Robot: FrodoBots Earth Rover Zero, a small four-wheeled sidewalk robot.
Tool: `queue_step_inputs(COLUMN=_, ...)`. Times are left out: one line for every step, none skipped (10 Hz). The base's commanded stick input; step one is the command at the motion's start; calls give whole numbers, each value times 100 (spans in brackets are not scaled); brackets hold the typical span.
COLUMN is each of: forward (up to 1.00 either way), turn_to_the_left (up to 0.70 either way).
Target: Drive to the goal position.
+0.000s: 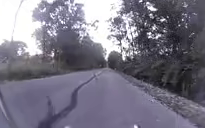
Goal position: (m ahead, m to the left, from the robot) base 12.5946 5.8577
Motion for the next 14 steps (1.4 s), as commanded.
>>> queue_step_inputs(forward=70, turn_to_the_left=0)
queue_step_inputs(forward=70, turn_to_the_left=0)
queue_step_inputs(forward=70, turn_to_the_left=5)
queue_step_inputs(forward=70, turn_to_the_left=3)
queue_step_inputs(forward=70, turn_to_the_left=-21)
queue_step_inputs(forward=70, turn_to_the_left=-35)
queue_step_inputs(forward=70, turn_to_the_left=-35)
queue_step_inputs(forward=70, turn_to_the_left=-22)
queue_step_inputs(forward=70, turn_to_the_left=0)
queue_step_inputs(forward=70, turn_to_the_left=3)
queue_step_inputs(forward=70, turn_to_the_left=3)
queue_step_inputs(forward=70, turn_to_the_left=2)
queue_step_inputs(forward=70, turn_to_the_left=2)
queue_step_inputs(forward=70, turn_to_the_left=2)
